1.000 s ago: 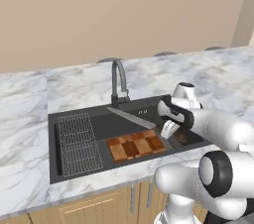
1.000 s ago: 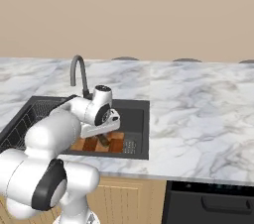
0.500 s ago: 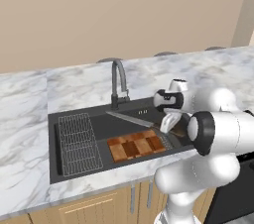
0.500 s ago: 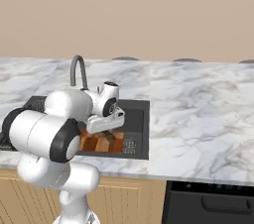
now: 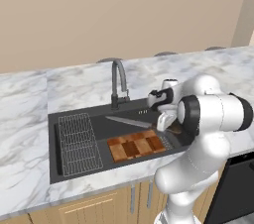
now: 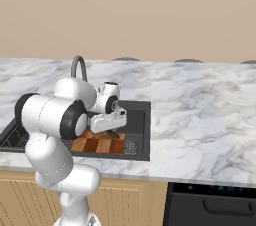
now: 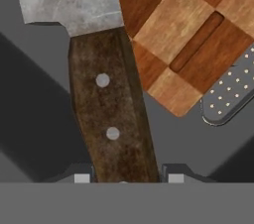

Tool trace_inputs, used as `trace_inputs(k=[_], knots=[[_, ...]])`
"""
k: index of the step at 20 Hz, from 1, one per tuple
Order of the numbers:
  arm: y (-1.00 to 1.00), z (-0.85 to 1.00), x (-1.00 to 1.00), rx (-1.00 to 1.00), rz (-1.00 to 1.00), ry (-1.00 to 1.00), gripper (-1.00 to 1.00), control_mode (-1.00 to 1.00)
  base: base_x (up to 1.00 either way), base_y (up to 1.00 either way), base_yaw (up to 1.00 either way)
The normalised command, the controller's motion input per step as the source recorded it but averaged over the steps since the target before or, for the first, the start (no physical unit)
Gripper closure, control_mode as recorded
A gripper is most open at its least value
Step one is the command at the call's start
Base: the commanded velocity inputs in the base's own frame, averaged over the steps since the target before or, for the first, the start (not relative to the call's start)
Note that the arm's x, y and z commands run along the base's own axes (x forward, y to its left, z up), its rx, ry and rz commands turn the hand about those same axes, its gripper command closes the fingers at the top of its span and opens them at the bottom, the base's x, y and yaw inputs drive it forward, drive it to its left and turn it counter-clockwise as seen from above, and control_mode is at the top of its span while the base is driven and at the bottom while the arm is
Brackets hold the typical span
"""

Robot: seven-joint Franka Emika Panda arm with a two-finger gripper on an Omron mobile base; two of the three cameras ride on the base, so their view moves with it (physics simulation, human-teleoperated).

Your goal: Move the cutting board and knife to the sink. Then move spray from the cabinet to the counter.

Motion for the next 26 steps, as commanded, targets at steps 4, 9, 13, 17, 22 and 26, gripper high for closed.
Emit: trace_inputs(k=[4,9,13,17,22,26], knots=[[0.0,-0.22,0.03,-0.1,0.13,-0.02,1.0,-1.0,0.0,0.0,0.0],[0.0,-0.2,0.16,-0.06,0.13,0.0,1.0,-1.0,0.0,0.0,0.0],[0.03,-0.25,0.16,-0.07,0.12,0.0,1.0,-1.0,0.0,0.0,0.0],[0.1,-0.25,0.15,-0.02,0.06,0.0,1.0,-1.0,0.0,0.0,0.0],[0.12,-0.3,0.17,0.0,0.02,0.0,1.0,-1.0,0.0,0.0,0.0],[0.04,-0.31,0.3,0.0,0.01,0.0,1.0,-1.0,0.0,0.0,0.0]])
